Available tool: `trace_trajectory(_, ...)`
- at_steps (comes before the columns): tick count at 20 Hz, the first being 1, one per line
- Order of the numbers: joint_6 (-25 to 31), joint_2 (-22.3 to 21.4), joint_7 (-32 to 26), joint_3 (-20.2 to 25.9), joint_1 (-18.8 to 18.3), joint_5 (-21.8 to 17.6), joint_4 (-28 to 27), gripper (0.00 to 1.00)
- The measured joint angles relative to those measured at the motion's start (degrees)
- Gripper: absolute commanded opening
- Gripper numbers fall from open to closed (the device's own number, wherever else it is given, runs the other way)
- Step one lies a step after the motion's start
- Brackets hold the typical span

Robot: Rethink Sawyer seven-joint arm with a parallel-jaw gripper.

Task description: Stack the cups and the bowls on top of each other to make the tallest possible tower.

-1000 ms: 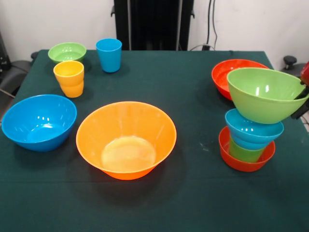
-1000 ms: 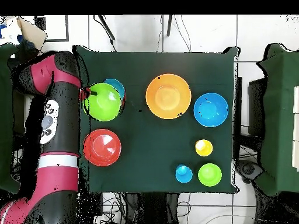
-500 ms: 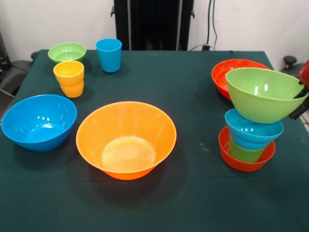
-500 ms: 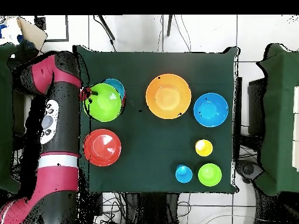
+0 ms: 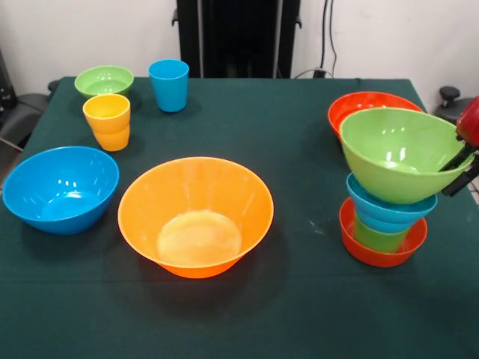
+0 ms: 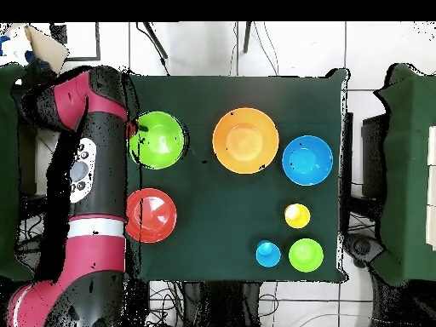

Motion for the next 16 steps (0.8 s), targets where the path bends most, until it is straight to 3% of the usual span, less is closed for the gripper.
trace_trajectory(16,0.00,1.57,-0.01,-0.30,-2.10,0.31,-2.62,0.00)
